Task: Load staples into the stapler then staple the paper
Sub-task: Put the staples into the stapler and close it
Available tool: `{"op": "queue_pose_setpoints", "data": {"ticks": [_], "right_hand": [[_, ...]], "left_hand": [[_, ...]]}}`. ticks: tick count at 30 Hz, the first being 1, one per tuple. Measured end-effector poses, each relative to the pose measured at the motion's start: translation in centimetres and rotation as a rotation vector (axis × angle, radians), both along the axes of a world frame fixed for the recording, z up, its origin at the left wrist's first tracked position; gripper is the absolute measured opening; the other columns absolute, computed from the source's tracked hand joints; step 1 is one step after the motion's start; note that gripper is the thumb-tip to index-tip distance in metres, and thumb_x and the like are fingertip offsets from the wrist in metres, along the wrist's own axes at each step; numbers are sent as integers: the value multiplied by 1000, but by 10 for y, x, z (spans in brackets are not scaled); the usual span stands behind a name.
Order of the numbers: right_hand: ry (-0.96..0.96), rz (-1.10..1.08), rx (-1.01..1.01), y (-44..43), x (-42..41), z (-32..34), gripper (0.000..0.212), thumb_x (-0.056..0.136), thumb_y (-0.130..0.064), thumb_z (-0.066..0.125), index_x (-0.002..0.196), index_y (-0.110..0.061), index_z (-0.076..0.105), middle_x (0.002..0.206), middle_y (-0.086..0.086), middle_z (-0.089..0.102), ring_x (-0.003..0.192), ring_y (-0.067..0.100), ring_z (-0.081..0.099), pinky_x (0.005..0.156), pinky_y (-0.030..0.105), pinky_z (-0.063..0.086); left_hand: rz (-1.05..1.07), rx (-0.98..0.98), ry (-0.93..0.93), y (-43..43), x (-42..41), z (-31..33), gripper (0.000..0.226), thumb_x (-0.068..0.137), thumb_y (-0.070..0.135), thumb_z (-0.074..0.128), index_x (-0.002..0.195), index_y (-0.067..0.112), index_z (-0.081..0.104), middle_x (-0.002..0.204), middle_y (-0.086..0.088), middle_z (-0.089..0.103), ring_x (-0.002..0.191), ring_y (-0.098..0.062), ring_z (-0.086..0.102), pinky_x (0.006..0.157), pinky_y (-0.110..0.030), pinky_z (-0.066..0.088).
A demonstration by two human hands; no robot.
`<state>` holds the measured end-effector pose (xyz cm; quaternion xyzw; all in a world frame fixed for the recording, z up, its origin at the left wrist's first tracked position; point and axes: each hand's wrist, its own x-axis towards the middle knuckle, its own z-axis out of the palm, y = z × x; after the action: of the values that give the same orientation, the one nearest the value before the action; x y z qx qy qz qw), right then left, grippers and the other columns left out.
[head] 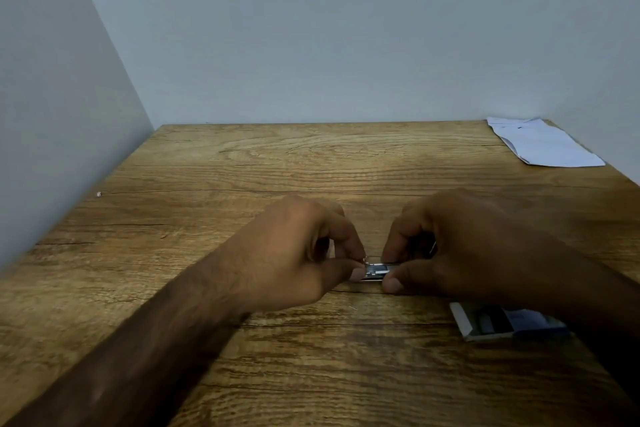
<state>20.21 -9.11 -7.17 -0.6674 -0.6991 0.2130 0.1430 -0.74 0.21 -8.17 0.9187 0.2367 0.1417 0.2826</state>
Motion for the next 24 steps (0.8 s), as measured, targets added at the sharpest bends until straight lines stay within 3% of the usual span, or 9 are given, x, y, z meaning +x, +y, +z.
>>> {"op": "queue_pose_setpoints", "data": {"ticks": [8, 14, 24], "right_hand": [[5, -10, 18, 0, -1, -1, 20, 67, -50, 85, 83, -42, 75, 83, -33, 70, 76, -12, 65, 57, 15, 51], [18, -14, 11, -1, 0, -1, 19, 67, -49, 85, 82, -42, 76, 83, -34, 69, 76, -13, 65, 54, 13, 47], [18, -28, -5, -2, -2, 1, 17, 68, -49, 84, 81, -42, 75, 80, -34, 70, 74, -13, 65, 53, 12, 47]], "left_hand": [[-40, 87, 9, -5, 0, 1, 10, 89, 27, 80, 97, 28, 85, 88, 12, 70, 77, -5, 66, 66, -34, 57], [-121, 248, 38, -8, -2, 2, 14, 93, 28, 74, 103, 26, 84, 91, 14, 67, 74, 0, 58, 62, -22, 46], [-141, 335, 91, -11, -3, 4, 19, 96, 36, 66, 110, 32, 79, 96, 15, 63, 79, -4, 61, 63, -34, 55]]}}
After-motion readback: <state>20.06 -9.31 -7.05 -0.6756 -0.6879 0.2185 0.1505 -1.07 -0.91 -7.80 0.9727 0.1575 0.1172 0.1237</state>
